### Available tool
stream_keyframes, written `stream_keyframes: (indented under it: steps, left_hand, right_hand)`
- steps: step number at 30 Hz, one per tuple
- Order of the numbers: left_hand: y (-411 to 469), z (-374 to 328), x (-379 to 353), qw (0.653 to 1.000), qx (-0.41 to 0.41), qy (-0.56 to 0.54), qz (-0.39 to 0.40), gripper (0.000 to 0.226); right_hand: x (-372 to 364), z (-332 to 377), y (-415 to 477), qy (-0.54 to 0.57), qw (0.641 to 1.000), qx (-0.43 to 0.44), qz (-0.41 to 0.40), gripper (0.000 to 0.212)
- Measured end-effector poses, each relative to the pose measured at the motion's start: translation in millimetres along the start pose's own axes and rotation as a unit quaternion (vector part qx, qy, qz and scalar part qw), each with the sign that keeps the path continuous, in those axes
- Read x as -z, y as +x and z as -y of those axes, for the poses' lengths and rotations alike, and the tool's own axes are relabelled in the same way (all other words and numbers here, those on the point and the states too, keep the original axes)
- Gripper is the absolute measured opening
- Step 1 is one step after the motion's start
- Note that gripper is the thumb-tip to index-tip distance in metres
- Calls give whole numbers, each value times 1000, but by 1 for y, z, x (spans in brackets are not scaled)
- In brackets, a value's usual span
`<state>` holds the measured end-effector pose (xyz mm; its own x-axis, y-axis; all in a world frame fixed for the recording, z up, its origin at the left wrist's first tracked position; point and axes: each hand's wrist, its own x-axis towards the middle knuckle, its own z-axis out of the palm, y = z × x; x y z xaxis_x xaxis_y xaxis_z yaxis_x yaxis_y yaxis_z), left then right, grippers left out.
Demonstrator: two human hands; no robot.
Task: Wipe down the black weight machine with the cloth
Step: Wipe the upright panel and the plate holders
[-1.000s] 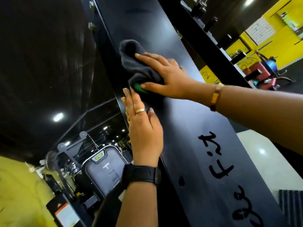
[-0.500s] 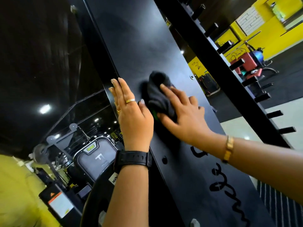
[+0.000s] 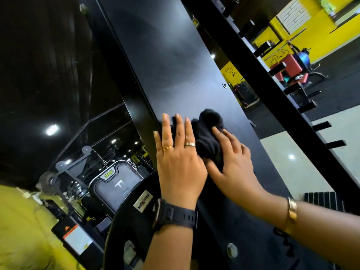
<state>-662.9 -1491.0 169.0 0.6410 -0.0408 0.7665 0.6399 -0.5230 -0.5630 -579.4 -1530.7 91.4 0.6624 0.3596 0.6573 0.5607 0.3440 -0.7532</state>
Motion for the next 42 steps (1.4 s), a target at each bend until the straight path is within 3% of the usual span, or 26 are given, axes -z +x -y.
stream_keyframes:
  steps: [4, 6, 8, 10, 12, 13, 17, 21, 23, 27, 29, 31, 34, 38, 40, 42]
  left_hand:
    - [-32, -16, 1, 999, -8, 25, 25, 62]
    - [-41, -24, 0, 999, 15, 34, 33, 60]
    - [-43, -29, -1, 998, 32, 41, 40, 59]
    - [-44, -31, -2, 997, 35, 48, 42, 58]
    - [-45, -32, -4, 997, 36, 52, 39, 57]
    - [-46, -33, -4, 997, 37, 53, 37, 57]
    - [-56, -38, -6, 997, 44, 52, 33, 56]
    - [-63, -44, -6, 998, 53, 39, 25, 55]
    - [-67, -47, -7, 998, 57, 34, 22, 54]
    - [-81, -51, -8, 997, 58, 31, 28, 55]
    - [-86, -53, -7, 997, 59, 29, 31, 55]
    - [-88, -54, -7, 997, 60, 34, 34, 56]
    - [-93, -56, -5, 996, 61, 38, 50, 57]
    - [-104, -61, -5, 995, 60, 47, 63, 58]
    - [-109, -64, -5, 995, 62, 52, 64, 58]
    - [-113, -66, -4, 994, 61, 54, 68, 58]
  right_hand:
    - [8, -64, 4, -151, 973, 164, -52, 68]
    - [12, -90, 14, -173, 963, 199, -56, 66]
    - [11, -101, 16, -119, 980, 147, -66, 68]
    - [7, -92, 8, -39, 996, 21, -76, 77]
    - [0, -78, -7, -25, 991, -98, -88, 81]
    - [-2, -71, -16, -32, 989, -116, -87, 81]
    - [2, -64, -53, -63, 996, 37, -50, 78]
    - [21, -109, -60, -153, 969, 192, 17, 81]
    - [30, -130, -51, -162, 974, 157, 22, 77]
    - [27, -135, -51, -97, 994, -53, 9, 74]
    - [19, -121, -65, -81, 991, -111, 2, 71]
    - [14, -101, -85, -88, 993, -77, 1, 70]
    - [11, -97, -124, -117, 991, 58, 37, 80]
    - [32, -158, -140, -198, 934, 283, 94, 62]
    - [44, -188, -132, -233, 926, 273, 120, 63]
    - [50, -200, -132, -216, 952, 168, 133, 76]
